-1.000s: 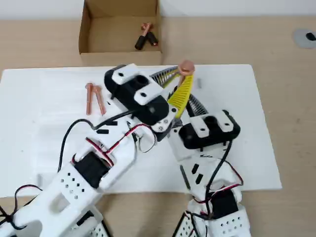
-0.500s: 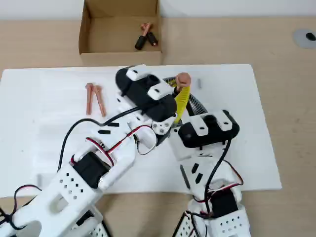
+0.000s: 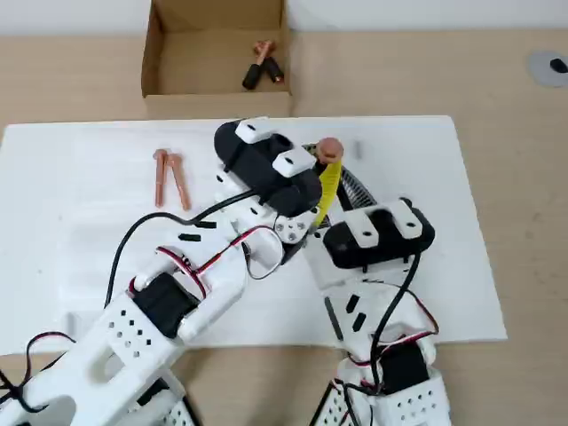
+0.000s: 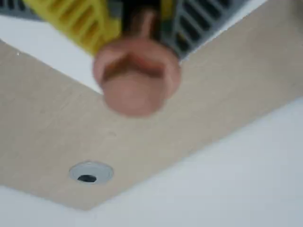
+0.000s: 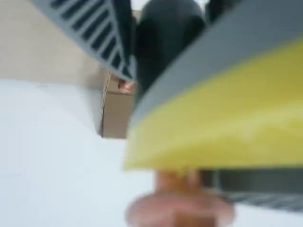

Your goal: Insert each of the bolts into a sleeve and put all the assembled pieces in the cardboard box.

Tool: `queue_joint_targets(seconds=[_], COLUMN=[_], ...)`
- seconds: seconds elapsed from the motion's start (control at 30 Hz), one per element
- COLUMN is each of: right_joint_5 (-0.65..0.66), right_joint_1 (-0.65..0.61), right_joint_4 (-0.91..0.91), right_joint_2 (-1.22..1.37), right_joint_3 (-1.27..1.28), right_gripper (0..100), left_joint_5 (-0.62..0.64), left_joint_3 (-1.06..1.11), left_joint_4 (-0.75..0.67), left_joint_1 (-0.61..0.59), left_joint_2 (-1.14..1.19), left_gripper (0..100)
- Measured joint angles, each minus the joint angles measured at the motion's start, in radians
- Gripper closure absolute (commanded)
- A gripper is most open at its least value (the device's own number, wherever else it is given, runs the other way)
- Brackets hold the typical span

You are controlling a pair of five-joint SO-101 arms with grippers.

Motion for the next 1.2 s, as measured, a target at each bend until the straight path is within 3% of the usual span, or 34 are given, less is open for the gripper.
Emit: queue_joint_targets(seconds=[0.2,0.5,0.77,1.0,1.2], right_joint_5=[0.0,-0.003,-0.002,-0.002,-0.002], right_joint_1=[-0.005,0.0,0.0,0.0,0.0], right_joint_4=[0.0,0.0,0.0,0.0,0.0], right_joint_2=[0.0,0.0,0.0,0.0,0.0], right_joint_3=[0.002,0.002,0.003,0.003,0.003], right_gripper=[98.9,98.9,98.9,98.9,98.9], left_joint_5=[0.0,0.008,0.006,0.008,0.005], left_joint_3=[-0.005,-0.037,-0.044,-0.161,-0.341], left_joint_4=[0.048,0.245,0.282,0.486,0.692], left_joint_1=[0.0,0.008,-0.031,-0.046,-0.133], left_joint_2=[-0.015,-0.1,-0.144,-0.146,-0.147], left_gripper=[92,90,90,90,90])
